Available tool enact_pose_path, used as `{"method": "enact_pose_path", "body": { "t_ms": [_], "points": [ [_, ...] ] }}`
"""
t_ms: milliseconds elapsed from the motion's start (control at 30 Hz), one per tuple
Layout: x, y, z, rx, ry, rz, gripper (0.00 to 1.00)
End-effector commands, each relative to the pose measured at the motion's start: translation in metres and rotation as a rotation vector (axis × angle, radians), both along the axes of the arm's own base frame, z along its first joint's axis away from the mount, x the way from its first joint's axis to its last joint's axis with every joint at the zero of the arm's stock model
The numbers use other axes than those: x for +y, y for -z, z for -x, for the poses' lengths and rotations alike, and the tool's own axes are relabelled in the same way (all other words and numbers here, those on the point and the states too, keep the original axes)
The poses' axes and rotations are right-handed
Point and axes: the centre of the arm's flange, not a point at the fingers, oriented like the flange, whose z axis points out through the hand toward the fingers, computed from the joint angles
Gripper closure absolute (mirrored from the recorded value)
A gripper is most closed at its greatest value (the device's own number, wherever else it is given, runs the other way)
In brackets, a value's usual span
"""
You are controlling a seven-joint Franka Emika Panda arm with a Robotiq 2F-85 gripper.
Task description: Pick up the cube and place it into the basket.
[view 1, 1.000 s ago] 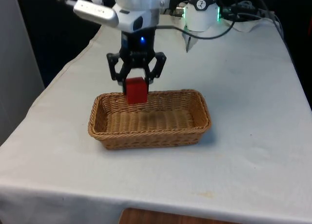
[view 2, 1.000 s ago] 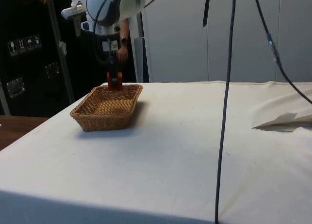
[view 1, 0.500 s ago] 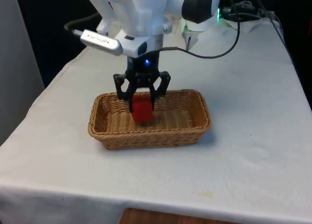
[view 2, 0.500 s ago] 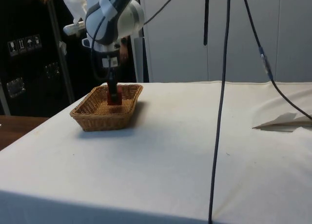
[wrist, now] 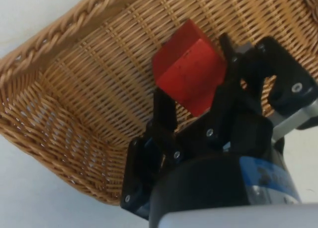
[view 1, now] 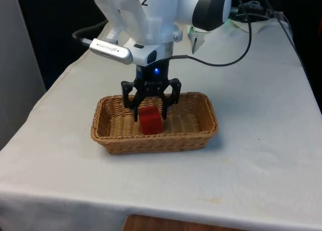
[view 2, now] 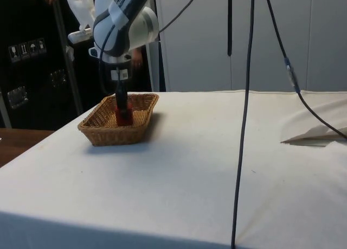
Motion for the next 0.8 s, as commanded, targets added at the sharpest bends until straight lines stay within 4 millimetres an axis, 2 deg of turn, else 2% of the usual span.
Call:
{"method": "enact_pose_path", "body": {
  "t_ms": [0, 133, 167, 400, 500, 533, 633, 767],
  "points": [
    [0.000, 0.001, -0.001, -0.003, 0.000, -0.008, 0.48],
    [0.000, 0.000, -0.001, -0.003, 0.000, -0.009, 0.09],
    [0.001, 0.000, -0.002, -0.004, 0.000, -0.009, 0.02],
    [0.001, 0.000, -0.002, -0.003, 0.000, -0.008, 0.00],
    [-0.002, -0.014, -0.003, -0.007, 0.001, -0.005, 0.00],
    [0.000, -0.006, -0.003, -0.009, 0.000, 0.000, 0.00],
    [-0.002, -0.027, -0.004, -0.009, 0.002, -0.007, 0.00],
    [-0.003, -0.041, -0.004, -0.011, 0.004, -0.012, 0.00]
  ]
}}
